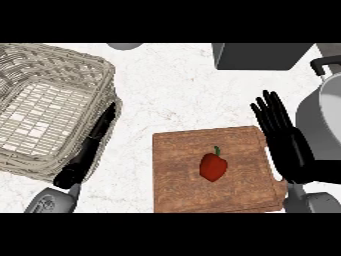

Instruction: Pick the bell pepper from the cutting board and place it in the pot

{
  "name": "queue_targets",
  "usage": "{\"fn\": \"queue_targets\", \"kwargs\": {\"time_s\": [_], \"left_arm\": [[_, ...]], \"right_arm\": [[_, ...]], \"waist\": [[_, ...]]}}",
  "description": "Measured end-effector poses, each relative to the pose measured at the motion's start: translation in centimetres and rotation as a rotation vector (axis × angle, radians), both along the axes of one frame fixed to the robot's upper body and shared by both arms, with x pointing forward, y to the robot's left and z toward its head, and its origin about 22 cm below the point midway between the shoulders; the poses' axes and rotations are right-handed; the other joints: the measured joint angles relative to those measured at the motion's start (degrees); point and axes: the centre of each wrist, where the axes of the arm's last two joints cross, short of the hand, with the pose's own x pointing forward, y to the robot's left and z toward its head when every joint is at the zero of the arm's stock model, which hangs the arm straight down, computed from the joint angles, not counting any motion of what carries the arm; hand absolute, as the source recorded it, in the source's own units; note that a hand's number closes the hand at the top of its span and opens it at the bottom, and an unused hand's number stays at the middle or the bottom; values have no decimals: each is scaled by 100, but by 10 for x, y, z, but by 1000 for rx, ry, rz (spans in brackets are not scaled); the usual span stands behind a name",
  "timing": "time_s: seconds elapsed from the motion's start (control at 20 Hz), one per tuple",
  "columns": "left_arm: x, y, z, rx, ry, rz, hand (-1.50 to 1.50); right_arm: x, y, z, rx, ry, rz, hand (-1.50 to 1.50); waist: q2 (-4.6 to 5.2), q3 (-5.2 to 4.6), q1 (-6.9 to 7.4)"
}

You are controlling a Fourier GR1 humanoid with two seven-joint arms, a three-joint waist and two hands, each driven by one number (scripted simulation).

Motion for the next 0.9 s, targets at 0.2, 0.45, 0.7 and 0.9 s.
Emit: {"fn": "queue_targets", "kwargs": {"time_s": [0.2, 0.45, 0.7, 0.9], "left_arm": [[12, 13, 19, -46, -56, 80, 0], [26, 28, 48, -105, -107, 219, 0], [27, 44, 73, -165, -66, 307, 0], [24, 51, 90, -183, -33, 358, 0]], "right_arm": [[4, -26, 5, -142, -11, -167, 150], [-5, -94, 6, -569, 6, -437, -150], [-24, -78, -16, -675, -108, -600, -150], [-41, -61, -8, -722, -166, -602, -150]], "waist": [[-58, 108, 31], [-70, 115, 57], [-114, 126, 76], [-98, 156, 38]]}}
